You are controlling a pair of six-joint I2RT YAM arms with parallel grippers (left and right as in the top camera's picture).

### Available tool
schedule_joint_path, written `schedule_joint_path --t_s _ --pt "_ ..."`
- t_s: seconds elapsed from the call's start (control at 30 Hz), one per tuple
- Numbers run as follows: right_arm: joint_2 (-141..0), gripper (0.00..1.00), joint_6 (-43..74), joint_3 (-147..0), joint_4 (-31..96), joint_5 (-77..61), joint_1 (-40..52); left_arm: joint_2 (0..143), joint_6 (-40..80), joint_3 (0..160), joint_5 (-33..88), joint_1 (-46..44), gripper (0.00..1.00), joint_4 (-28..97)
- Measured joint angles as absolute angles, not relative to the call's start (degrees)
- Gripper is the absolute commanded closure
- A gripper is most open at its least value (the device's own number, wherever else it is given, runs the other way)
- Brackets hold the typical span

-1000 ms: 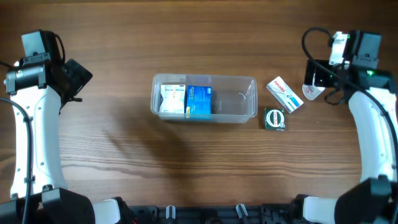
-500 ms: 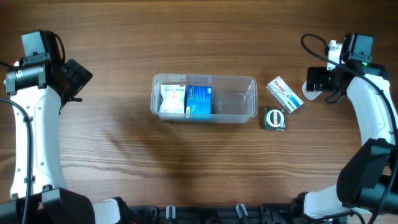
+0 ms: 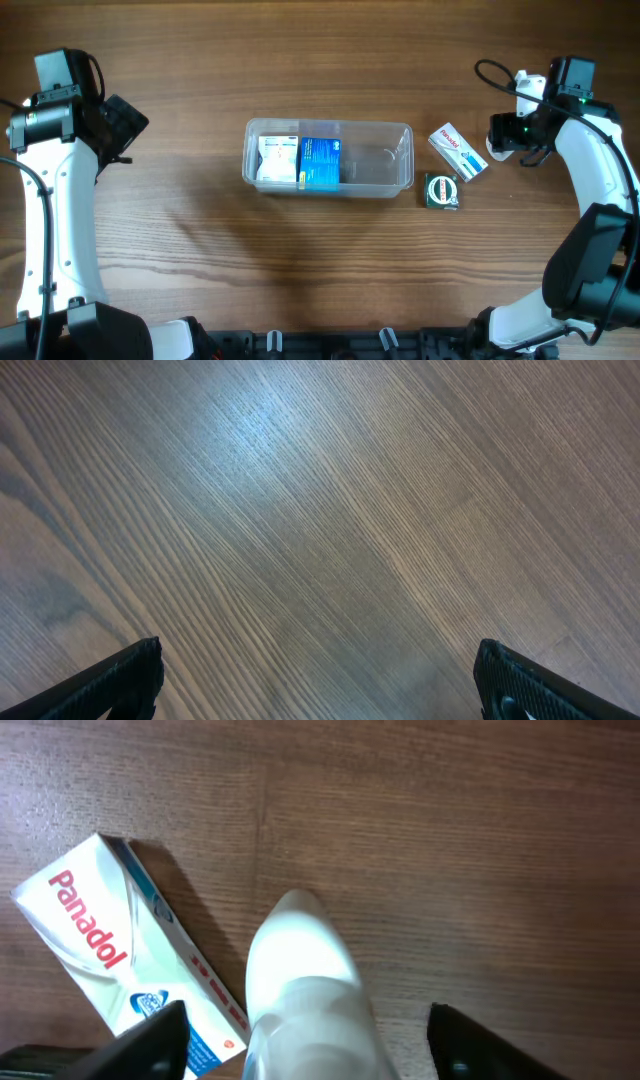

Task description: Pack container

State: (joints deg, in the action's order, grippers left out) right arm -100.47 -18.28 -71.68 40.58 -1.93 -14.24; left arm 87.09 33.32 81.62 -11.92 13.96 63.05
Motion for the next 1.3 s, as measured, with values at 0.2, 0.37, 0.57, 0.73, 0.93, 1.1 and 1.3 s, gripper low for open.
schedule_joint_path --t_s 0.2,0.37,0.57,0.73,0.93,1.1,1.3 --pt "-100.5 0.55 -19.0 -71.7 40.4 -1.9 -14.3 87.1 33.3 81.6 -11.9 14.0 0.00 63.0" --pt "-100.5 0.60 -19.0 -71.7 40.4 -1.9 -14.2 87.1 33.3 81.6 -11.9 14.0 0.00 63.0" --pt "-100.5 0.60 -18.7 -71.7 39.7 -1.9 -14.2 87.1 33.3 81.6 -11.9 14.0 0.00 63.0" --pt "-100.5 0.59 -18.3 -71.7 39.7 -1.9 -14.2 87.1 33.3 81.6 -11.9 14.0 0.00 63.0" --pt "-100.6 0.52 -18.1 -71.7 39.6 -1.9 -14.2 87.1 33.3 81.6 -11.9 14.0 0.00 63.0" --pt "-100.7 0.59 -18.0 -71.7 39.2 -1.9 -14.2 87.1 33.3 81.6 -11.9 14.0 0.00 63.0" --pt "-100.7 0.51 -18.0 -71.7 38.5 -1.9 -14.3 87.1 33.3 81.6 -11.9 14.0 0.00 63.0"
